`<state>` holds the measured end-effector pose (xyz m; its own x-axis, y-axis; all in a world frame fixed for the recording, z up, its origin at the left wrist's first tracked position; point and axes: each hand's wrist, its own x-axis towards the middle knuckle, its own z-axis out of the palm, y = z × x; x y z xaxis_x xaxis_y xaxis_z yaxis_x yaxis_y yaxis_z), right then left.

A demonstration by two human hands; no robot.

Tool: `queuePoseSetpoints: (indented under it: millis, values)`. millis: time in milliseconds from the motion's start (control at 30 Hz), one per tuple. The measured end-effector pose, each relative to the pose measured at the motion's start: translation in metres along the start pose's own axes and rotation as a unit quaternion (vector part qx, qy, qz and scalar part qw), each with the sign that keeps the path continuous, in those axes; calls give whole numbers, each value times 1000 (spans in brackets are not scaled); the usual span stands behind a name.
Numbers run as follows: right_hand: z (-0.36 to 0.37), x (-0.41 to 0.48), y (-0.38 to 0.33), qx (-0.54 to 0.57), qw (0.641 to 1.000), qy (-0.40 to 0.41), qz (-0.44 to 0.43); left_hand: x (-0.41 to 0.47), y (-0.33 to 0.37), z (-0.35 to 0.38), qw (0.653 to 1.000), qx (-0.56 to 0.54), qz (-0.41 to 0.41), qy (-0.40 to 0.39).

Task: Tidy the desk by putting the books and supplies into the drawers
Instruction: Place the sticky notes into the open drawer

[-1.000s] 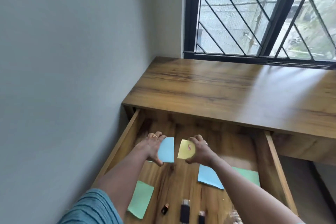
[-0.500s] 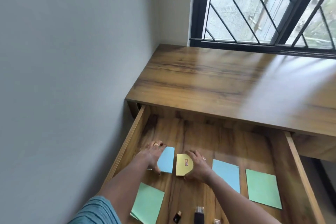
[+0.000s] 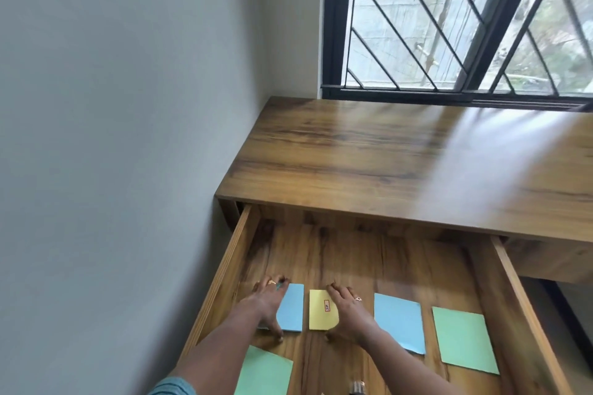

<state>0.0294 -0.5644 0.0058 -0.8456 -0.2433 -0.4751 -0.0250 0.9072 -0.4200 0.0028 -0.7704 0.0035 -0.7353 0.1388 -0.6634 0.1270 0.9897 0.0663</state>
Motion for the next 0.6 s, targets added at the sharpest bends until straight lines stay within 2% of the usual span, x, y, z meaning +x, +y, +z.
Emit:
queuePoseSetpoints:
  millis: [167, 300, 400, 500, 600]
  values:
    - [6, -26, 1, 36, 995, 94, 2, -21, 18, -5, 998, 29, 11, 46]
    - [15, -56, 3, 105, 977, 174, 56, -54, 40, -2, 994, 11, 1, 109]
    - [20, -90, 7, 134, 957, 232, 112, -88, 58, 13, 984, -45, -47, 168]
    - [27, -128, 16, 181, 926, 289, 163, -117, 72, 38, 957, -124, -126, 228]
    - [35, -170, 28, 211, 887, 341, 227, -152, 87, 66, 906, -227, -213, 287]
